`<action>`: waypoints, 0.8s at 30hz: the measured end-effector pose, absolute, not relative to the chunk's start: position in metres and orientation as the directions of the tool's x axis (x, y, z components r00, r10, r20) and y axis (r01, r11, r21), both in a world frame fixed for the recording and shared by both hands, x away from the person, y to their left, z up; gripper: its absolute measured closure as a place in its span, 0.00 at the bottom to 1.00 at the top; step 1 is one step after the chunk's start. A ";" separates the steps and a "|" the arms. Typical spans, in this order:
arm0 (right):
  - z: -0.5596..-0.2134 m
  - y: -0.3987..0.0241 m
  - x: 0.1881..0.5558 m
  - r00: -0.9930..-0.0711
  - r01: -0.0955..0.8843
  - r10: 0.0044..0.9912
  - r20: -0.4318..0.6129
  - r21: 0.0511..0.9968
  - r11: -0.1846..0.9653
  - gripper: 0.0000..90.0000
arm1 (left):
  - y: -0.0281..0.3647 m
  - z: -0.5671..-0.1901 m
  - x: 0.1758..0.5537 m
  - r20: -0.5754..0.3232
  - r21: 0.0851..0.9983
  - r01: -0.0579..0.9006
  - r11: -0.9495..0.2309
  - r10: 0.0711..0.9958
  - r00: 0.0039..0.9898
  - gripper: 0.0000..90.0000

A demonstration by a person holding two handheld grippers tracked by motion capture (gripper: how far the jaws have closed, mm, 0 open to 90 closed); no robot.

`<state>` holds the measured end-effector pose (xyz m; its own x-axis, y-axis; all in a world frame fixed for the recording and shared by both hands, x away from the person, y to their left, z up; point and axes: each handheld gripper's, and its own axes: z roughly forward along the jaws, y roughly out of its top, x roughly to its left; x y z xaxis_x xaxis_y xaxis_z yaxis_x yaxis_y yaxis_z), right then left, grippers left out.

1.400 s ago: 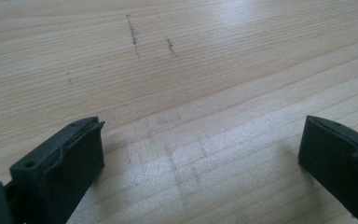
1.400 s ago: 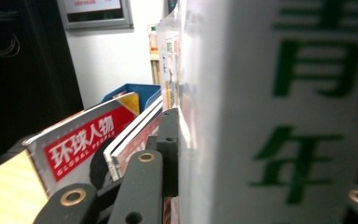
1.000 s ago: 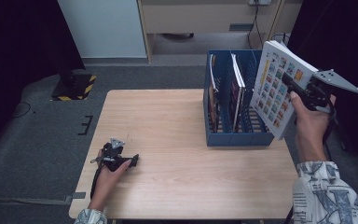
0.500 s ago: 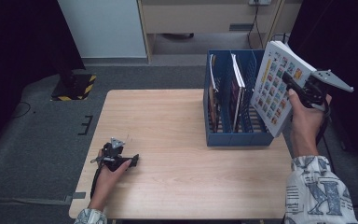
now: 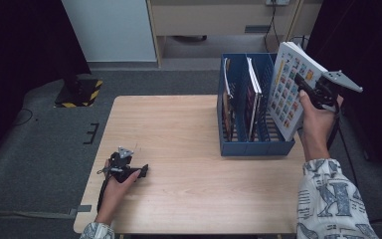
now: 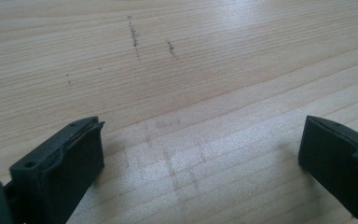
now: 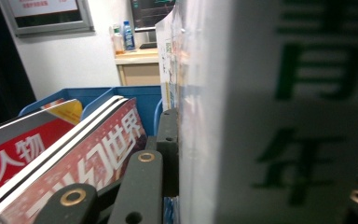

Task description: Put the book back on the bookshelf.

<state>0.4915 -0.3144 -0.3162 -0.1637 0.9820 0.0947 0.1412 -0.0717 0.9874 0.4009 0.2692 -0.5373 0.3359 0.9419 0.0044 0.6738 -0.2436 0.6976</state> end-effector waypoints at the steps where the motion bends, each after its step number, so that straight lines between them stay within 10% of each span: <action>1: -0.317 -0.314 0.493 -0.165 0.140 0.982 0.095 0.988 -0.072 0.82 | 0.269 -0.537 0.401 0.005 0.698 0.674 -0.244 0.942 0.336 0.00; 24: -0.328 -0.305 0.504 -0.141 0.140 0.988 0.067 0.989 -0.047 0.82 | 0.269 -0.537 0.401 0.005 0.697 0.674 -0.245 0.941 0.337 0.00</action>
<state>0.5041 -0.3053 -0.3285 -0.1415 0.9877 0.0669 0.1398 -0.0470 0.9891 0.4009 0.2690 -0.5373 0.3373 0.9414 0.0047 0.6736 -0.2448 0.6974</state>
